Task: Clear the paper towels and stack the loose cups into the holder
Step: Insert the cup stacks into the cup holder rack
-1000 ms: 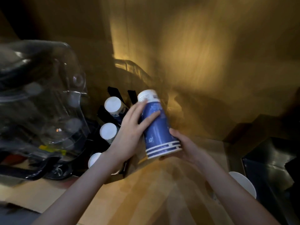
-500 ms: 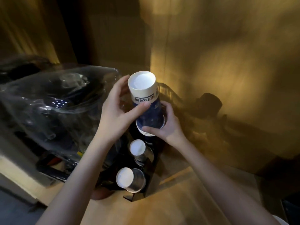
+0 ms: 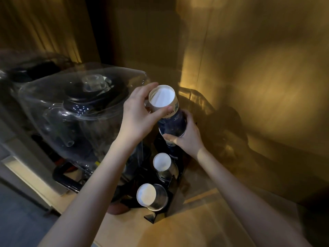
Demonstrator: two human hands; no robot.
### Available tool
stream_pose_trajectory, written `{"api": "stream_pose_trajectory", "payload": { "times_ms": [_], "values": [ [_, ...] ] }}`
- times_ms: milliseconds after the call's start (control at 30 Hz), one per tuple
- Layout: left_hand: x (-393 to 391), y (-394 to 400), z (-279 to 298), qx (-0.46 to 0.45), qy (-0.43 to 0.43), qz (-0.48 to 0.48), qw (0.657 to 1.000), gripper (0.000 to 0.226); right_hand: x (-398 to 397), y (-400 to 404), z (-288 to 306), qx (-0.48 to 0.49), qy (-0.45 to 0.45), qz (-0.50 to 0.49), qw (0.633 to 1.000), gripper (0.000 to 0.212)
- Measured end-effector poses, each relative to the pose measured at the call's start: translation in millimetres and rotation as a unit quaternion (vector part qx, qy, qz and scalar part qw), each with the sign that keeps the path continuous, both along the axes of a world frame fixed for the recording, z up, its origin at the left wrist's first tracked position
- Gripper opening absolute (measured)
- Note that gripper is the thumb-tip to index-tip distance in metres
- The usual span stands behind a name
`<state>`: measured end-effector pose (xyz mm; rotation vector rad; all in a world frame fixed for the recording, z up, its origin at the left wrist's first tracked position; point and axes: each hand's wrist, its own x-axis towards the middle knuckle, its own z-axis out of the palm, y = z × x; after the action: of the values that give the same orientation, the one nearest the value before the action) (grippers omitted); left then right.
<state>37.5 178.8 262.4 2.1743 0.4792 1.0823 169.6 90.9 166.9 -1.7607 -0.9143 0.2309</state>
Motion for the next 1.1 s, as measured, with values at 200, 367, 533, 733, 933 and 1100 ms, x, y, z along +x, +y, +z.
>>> {"api": "stream_pose_trajectory", "payload": {
  "times_ms": [200,367,533,733,933,1100],
  "values": [
    [6,-1,-2,0.019,0.015,0.000,1.000,0.062,2,-1,-9,-0.013,0.019,0.015,1.000,0.091],
    [14,0,-5,0.020,0.013,0.002,1.000,0.057,7,0,-7,-0.022,-0.004,-0.014,1.000,0.089],
    [23,-1,-17,0.019,0.028,-0.005,0.999,0.055,18,-7,-5,-0.080,-0.070,-0.035,0.994,0.080],
    [34,-2,-52,-0.001,0.061,-0.024,0.998,0.050,24,-19,-1,-0.084,-0.094,-0.034,0.991,0.069],
    [45,-2,-84,-0.035,0.075,-0.027,0.996,0.048,18,-23,3,-0.117,-0.162,-0.009,0.980,0.053],
    [52,2,-98,-0.026,0.134,-0.023,0.990,0.063,20,-22,-8,-0.165,-0.199,-0.029,0.966,0.055]
  ]
}}
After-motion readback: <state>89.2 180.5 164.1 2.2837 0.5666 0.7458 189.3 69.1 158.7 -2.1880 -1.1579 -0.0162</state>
